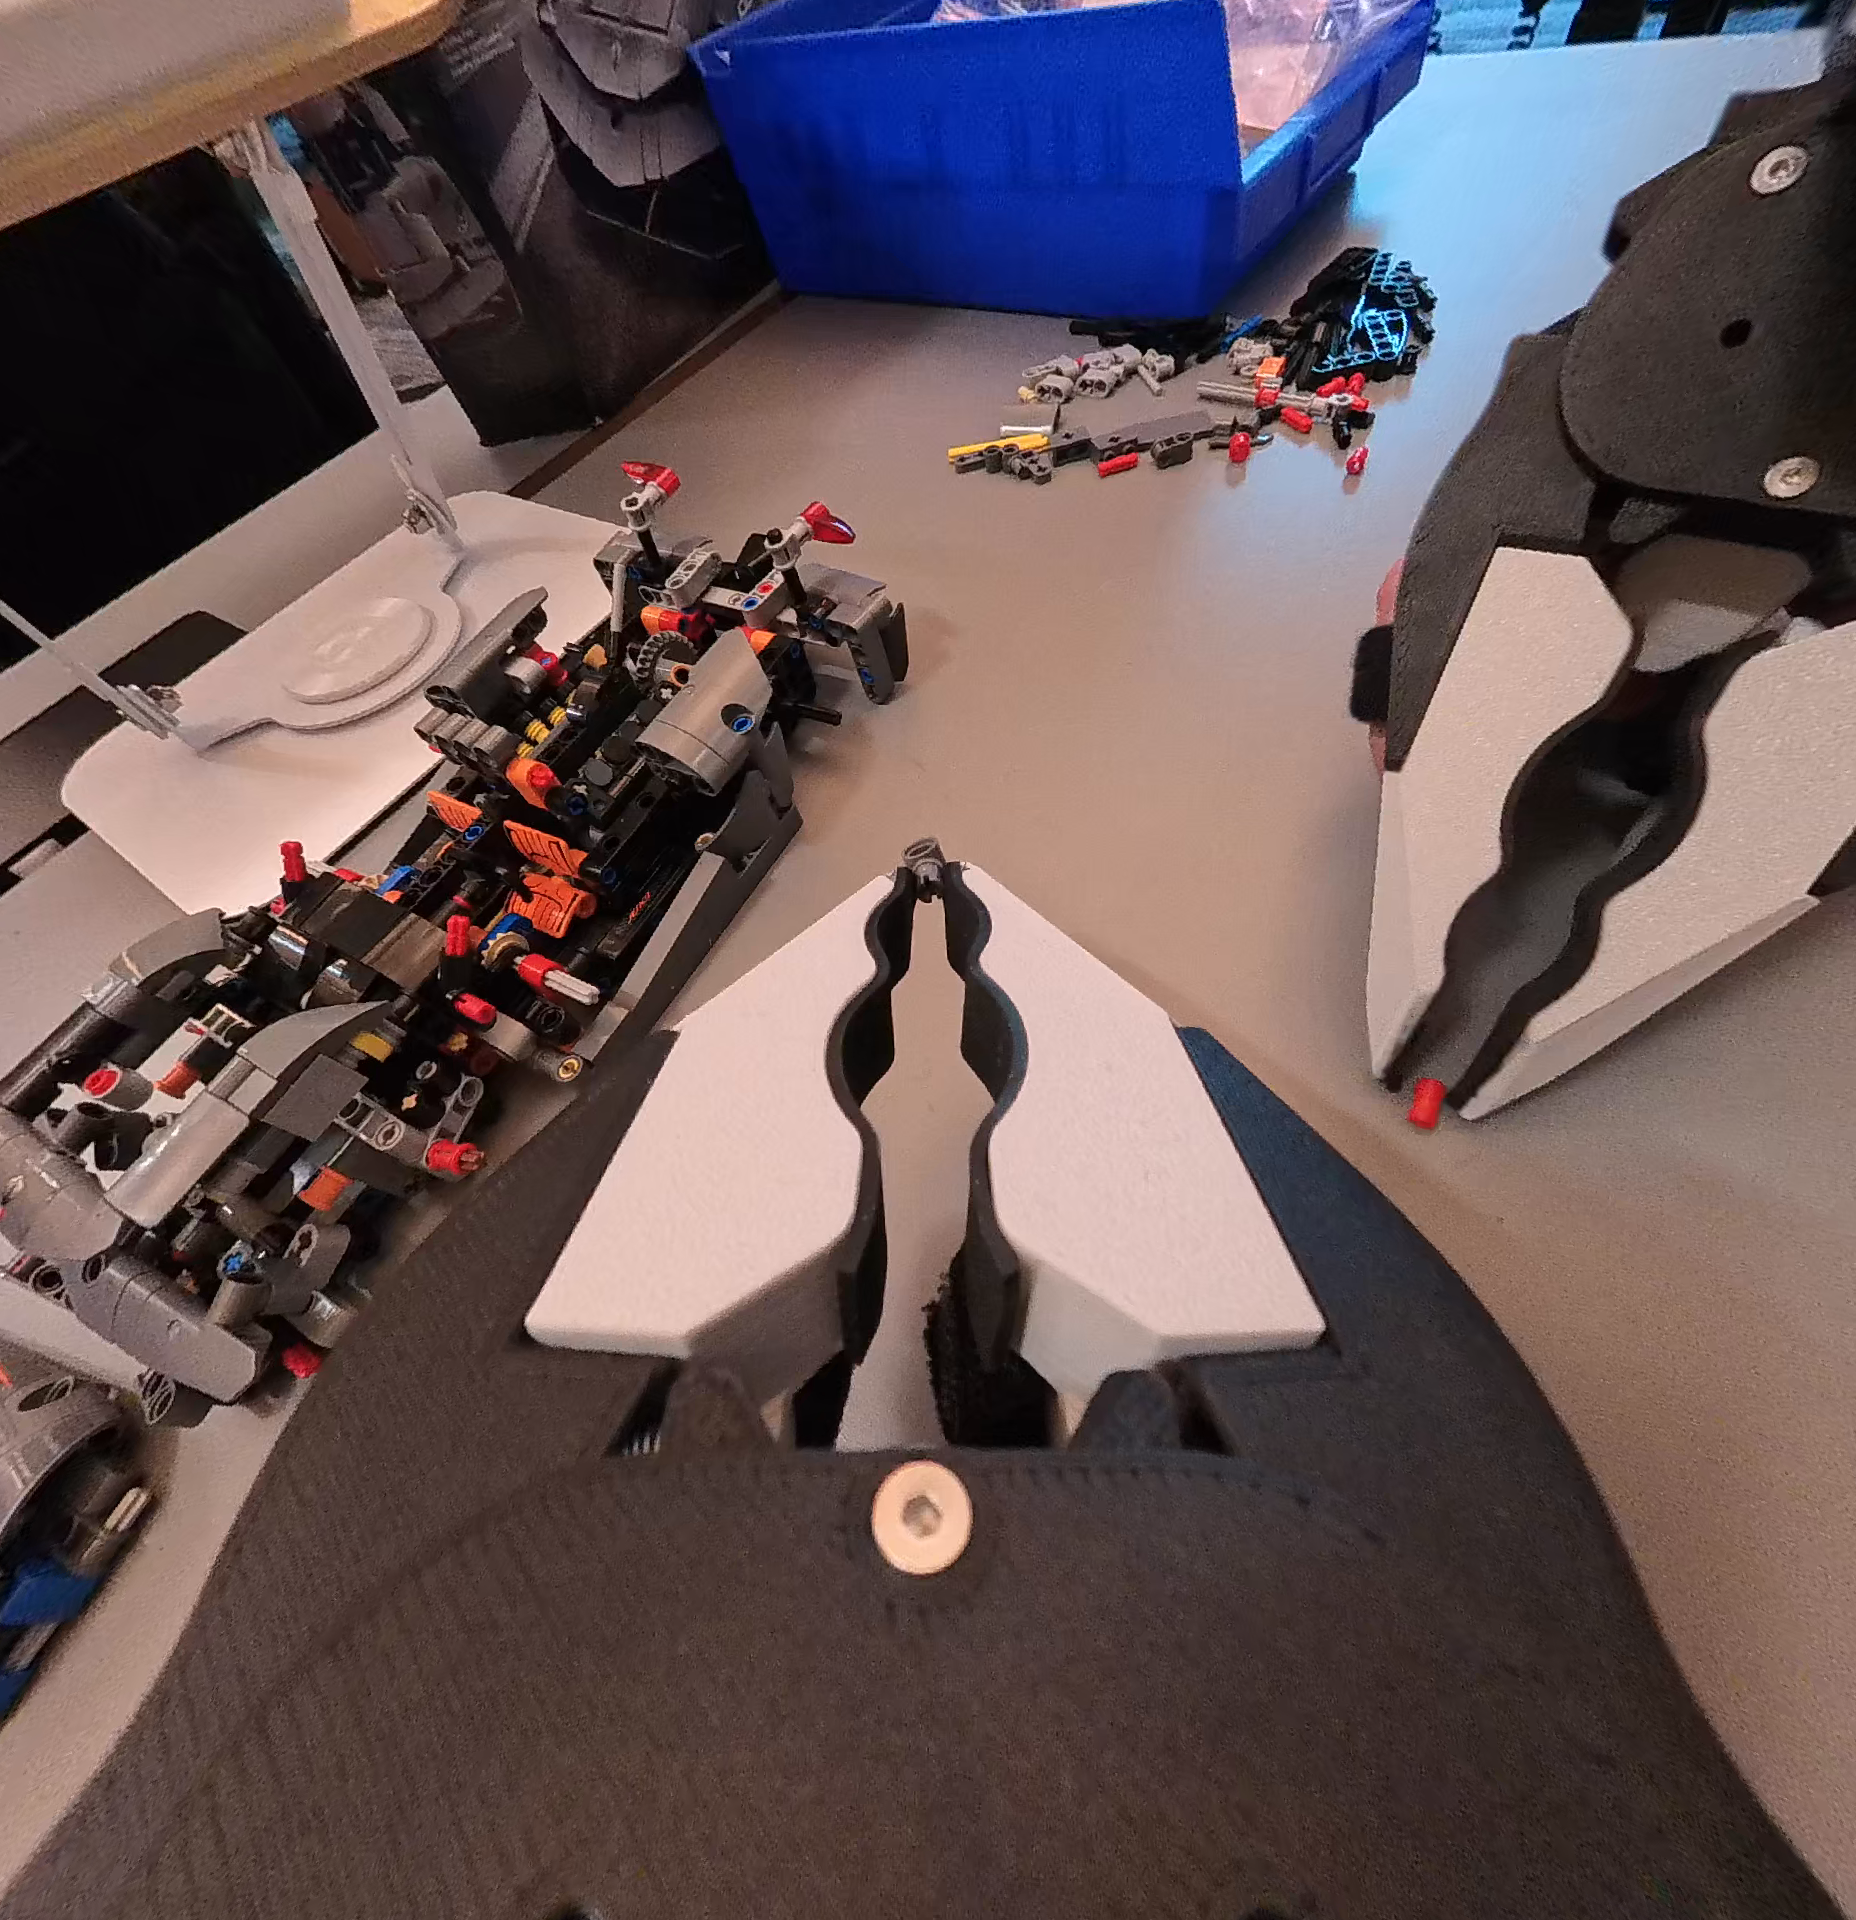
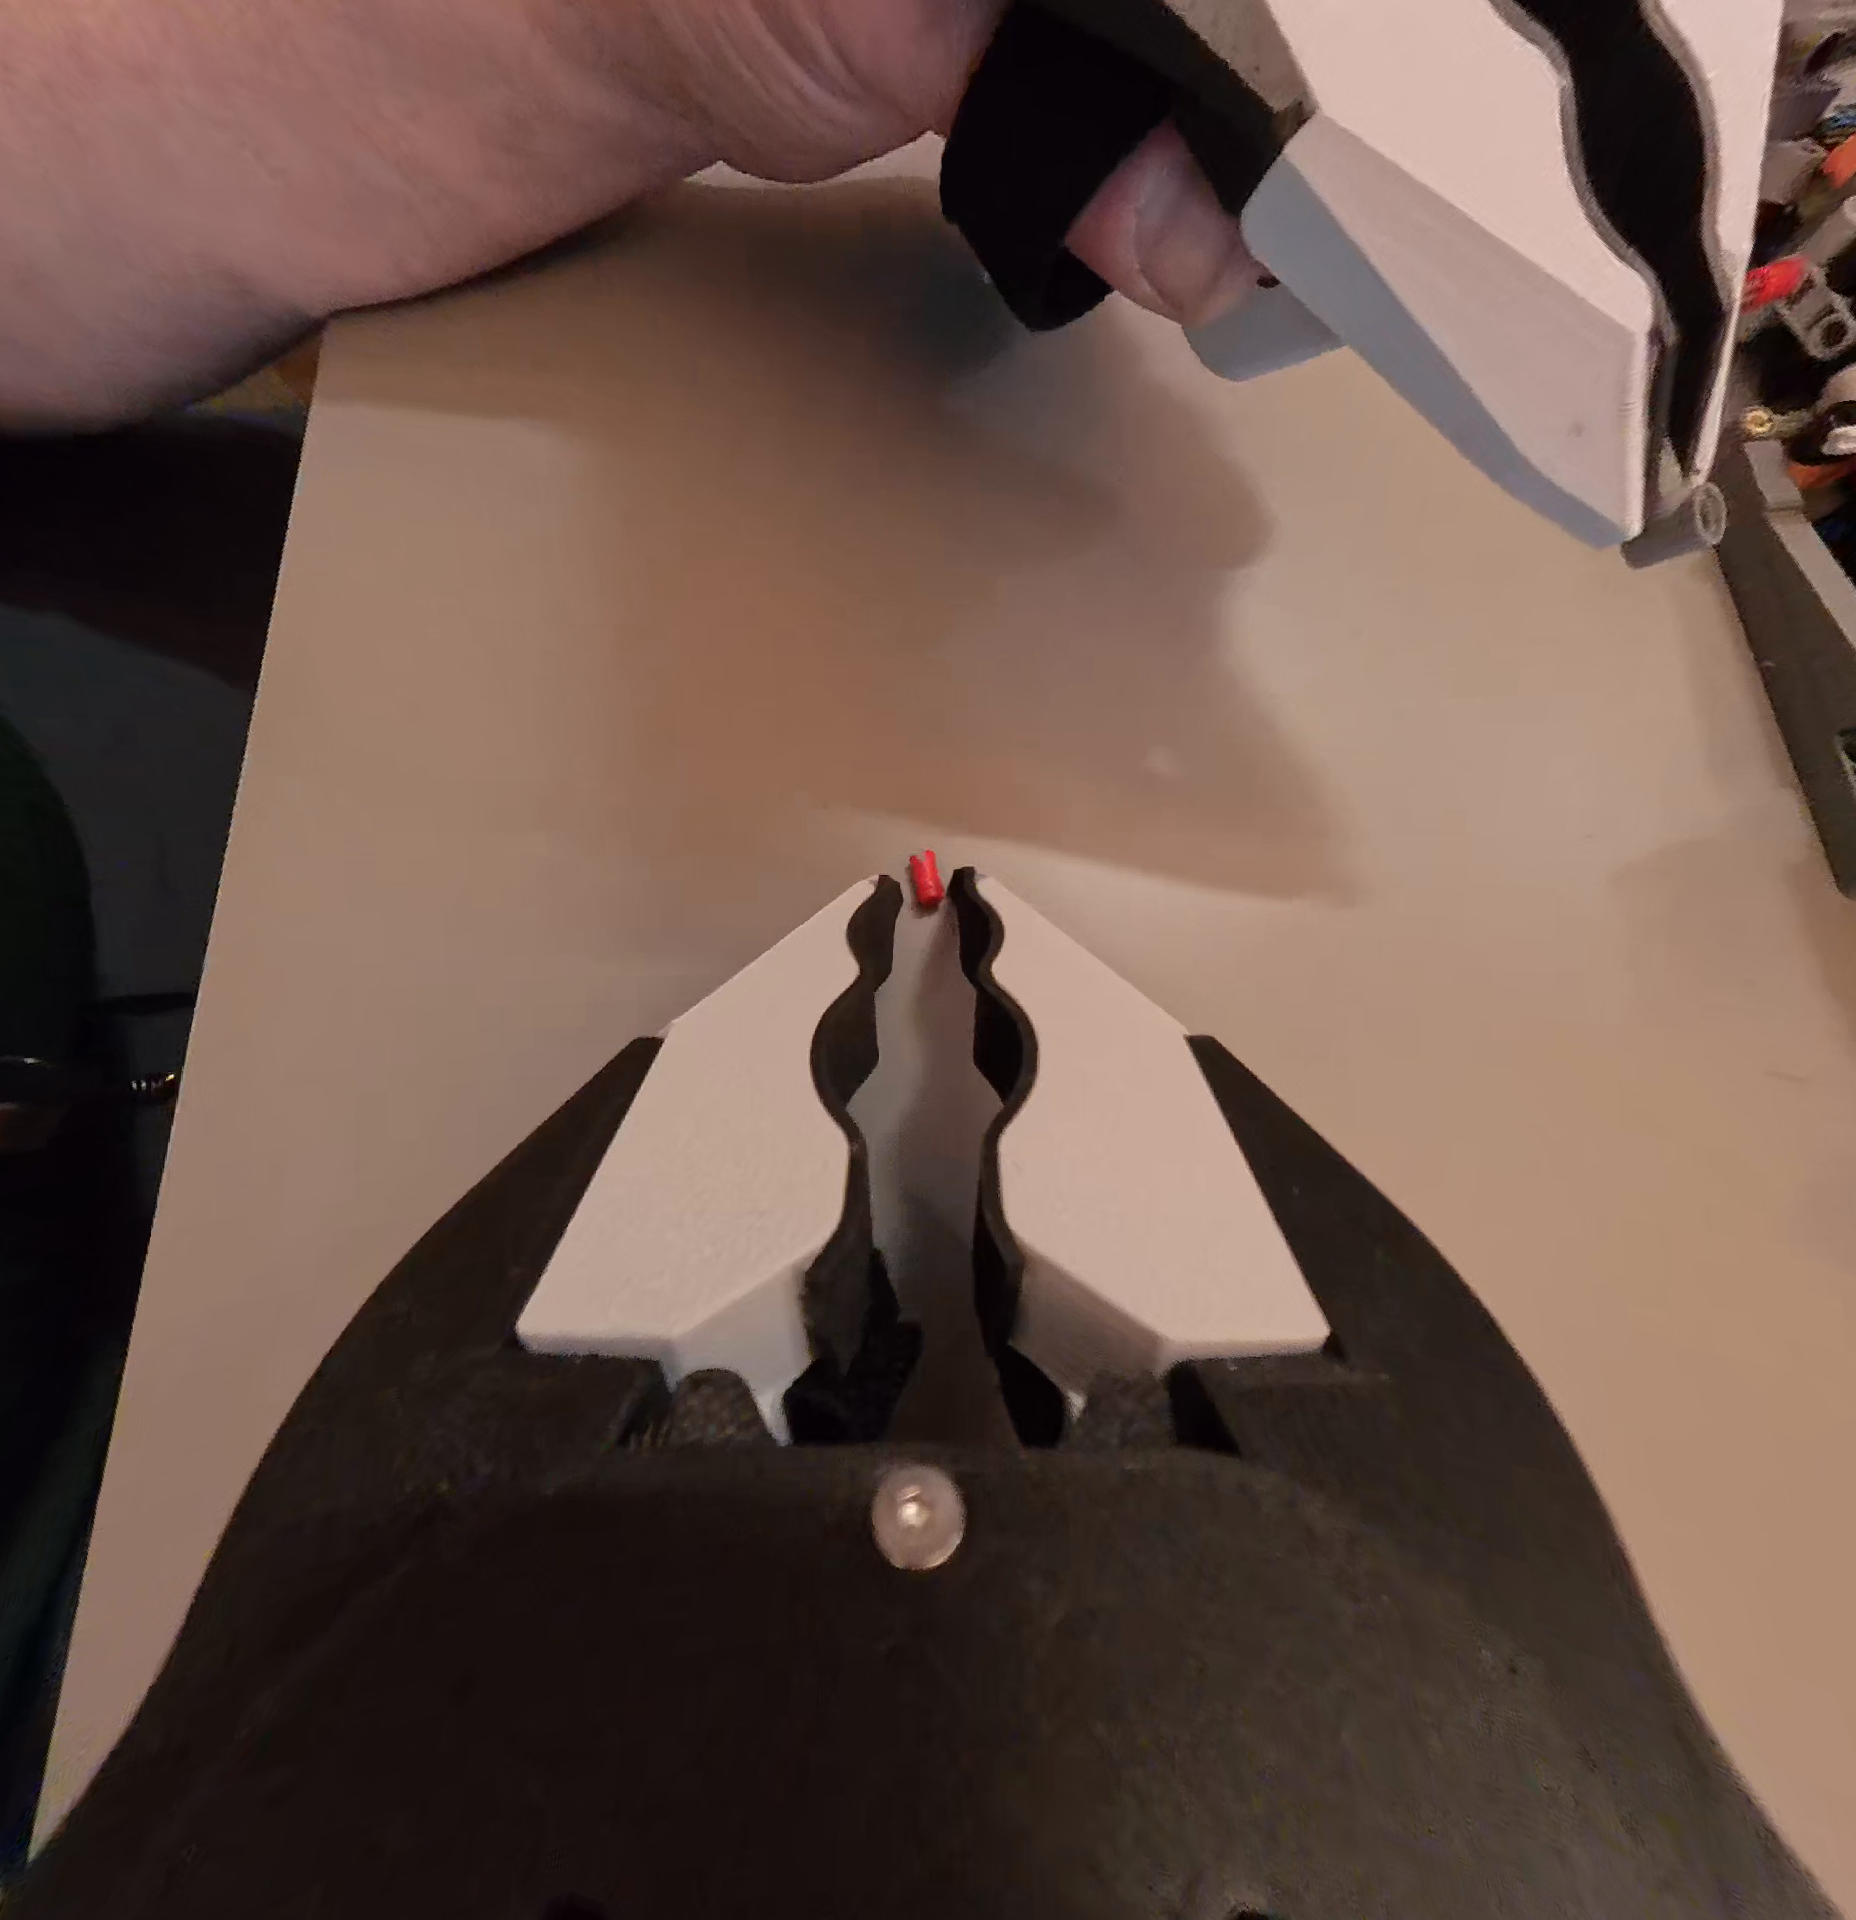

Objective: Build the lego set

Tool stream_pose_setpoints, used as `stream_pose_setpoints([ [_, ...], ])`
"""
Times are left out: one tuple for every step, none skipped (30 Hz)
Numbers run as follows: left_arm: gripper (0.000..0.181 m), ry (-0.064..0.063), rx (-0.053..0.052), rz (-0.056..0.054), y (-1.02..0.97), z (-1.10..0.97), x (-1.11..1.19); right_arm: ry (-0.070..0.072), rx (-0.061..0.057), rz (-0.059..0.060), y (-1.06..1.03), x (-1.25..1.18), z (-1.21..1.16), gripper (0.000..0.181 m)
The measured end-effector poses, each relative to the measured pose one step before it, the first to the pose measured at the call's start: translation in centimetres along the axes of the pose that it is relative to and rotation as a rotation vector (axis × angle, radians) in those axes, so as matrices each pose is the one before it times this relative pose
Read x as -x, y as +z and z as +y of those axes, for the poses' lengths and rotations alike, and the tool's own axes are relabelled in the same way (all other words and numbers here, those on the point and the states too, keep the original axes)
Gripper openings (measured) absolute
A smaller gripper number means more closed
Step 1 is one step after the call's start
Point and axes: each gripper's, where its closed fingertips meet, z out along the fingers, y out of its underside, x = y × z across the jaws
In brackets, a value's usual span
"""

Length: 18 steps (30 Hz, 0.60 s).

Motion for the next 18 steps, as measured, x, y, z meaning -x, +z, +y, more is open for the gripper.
stream_pose_setpoints([
  [0.004,-0.0005,-0.0001,-0.0006,-0.002,0.003,0.018,-0.0064,-0.0016,-0.0063,0.023,-0.067,-0.005,0.01],
  [0.004,-0.0003,-0.0002,-0.0007,-0.006,0.001,0.012,-0.0105,-0.0001,-0.0031,0.002,-0.071,0.012,0.009],
  [0.004,0.0,0.0002,-0.0005,-0.009,0.007,0.012,-0.0068,0.0015,-0.006,-0.009,-0.013,0.006,0.008],
  [0.004,0.0,0.0005,-0.0005,0.006,0.015,0.014,-0.0033,0.0011,-0.0065,-0.005,-0.002,0.014,0.006],
  [0.004,-0.0011,0.0005,-0.0001,0.009,0.019,0.022,-0.0019,-0.0015,-0.0016,0.012,-0.052,-0.022,0.006],
  [0.004,-0.0007,0.0007,0.0001,0.01,0.017,0.009,0.0018,-0.0021,-0.0011,0.023,-0.032,-0.024,0.008],
  [0.004,0.0002,0.0007,0.0003,0.019,0.01,-0.006,0.0037,-0.0007,-0.0066,0.027,0.069,-0.031,0.013],
  [0.004,0.0002,0.0006,0.0007,0.015,0.008,-0.02,-0.0021,0.0003,-0.0039,0.026,0.081,-0.009,0.012],
  [0.004,0.0004,0.001,0.001,0.025,0.009,-0.019,-0.0081,-0.0014,0.0047,0.022,0.017,-0.031,0.008],
  [0.004,0.0013,0.0011,0.0002,0.014,0.011,-0.019,-0.0062,-0.0007,0.0023,0.038,0.036,-0.028,0.004],
  [0.004,0.0006,0.0004,0.0007,0.012,-0.003,-0.015,-0.0016,-0.0003,0.0011,0.016,0.003,-0.018,0.004],
  [0.004,-0.0004,0.0004,0.0013,0.014,0.009,-0.02,0.0004,-0.0007,-0.0005,0.013,-0.02,-0.017,0.004],
  [0.004,0.0004,0.0006,0.0001,0.007,0.013,-0.005,-0.0017,-0.0009,-0.0018,0.013,0.003,-0.019,0.004],
  [0.004,0.0006,0.0005,-0.0003,0.01,0.008,-0.012,-0.0025,0.0002,-0.0019,0.028,-0.001,-0.025,0.005],
  [0.004,-0.0003,0.0002,0.0005,0.004,0.002,0.0,-0.0016,0.001,-0.0021,0.03,-0.001,-0.02,0.006],
  [0.004,0.0,0.0,0.0001,0.004,0.009,-0.004,-0.0027,0.0008,-0.0023,0.031,0.034,-0.024,0.005],
  [0.004,0.0002,0.0001,0.0,0.0,0.001,0.001,-0.0023,0.001,-0.0012,0.029,0.021,-0.021,0.004],
  [0.004,-0.0002,-0.0001,0.0,0.001,-0.001,-0.001,-0.0017,0.0008,-0.0015,0.009,0.029,-0.017,0.003],
])
